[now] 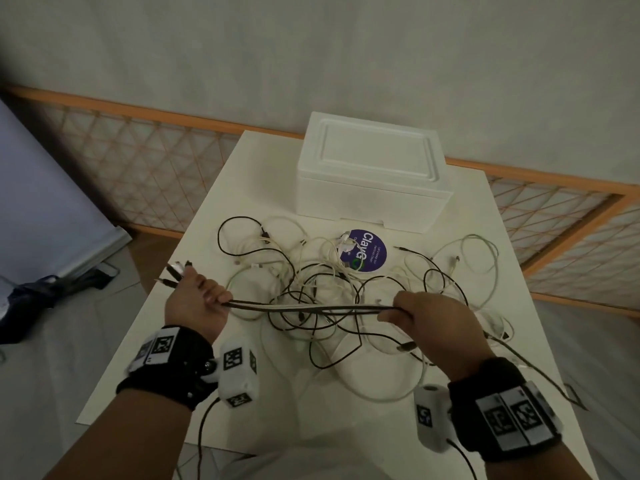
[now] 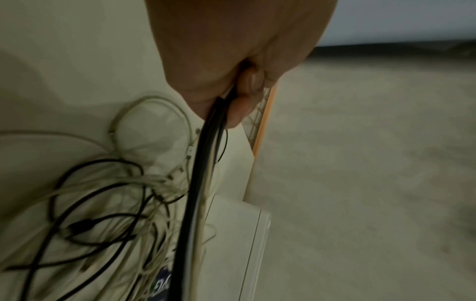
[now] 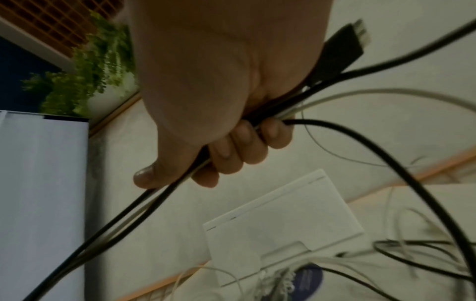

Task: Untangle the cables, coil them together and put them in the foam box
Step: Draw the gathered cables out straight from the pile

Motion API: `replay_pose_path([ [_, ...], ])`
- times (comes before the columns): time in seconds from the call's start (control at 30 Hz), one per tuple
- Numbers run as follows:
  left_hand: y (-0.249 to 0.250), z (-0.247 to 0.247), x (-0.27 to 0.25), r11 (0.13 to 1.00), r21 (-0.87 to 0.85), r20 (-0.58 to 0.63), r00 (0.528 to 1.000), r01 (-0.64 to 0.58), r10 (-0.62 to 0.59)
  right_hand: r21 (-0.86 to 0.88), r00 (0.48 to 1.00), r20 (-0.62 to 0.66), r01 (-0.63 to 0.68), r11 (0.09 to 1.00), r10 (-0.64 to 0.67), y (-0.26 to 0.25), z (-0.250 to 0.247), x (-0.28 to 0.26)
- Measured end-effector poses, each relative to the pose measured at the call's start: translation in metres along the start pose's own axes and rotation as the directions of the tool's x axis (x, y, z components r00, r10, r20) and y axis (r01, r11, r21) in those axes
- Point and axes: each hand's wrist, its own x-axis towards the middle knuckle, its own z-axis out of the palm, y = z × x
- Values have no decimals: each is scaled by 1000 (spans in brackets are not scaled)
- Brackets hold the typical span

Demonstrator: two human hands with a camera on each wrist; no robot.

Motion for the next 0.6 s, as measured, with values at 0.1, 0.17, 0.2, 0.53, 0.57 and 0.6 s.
replay_pose_path([
  [0.1,-17,1,-10,999,20,40,998,48,-49,-1,994,58,-96,995,96,15,11,-11],
  [0.17,-25,2,-14,997,48,66,995,65,-68,14,983,112,-147,989,144,25,16,-16],
  [0.2,-27,1,-14,996,58,66,996,64,-68,21,976,149,-167,986,162,28,16,-18],
  [0.53,-7,-17,-6,998,35,-35,998,46,-45,-25,947,-257,-206,978,193,48,-4,-30],
  [0.57,-9,-15,-7,998,37,-27,998,52,-51,15,927,-303,-227,974,221,47,-6,-30],
  [0.6,-10,-14,-8,997,41,-21,998,60,-59,41,916,-324,-237,971,238,47,-8,-31],
])
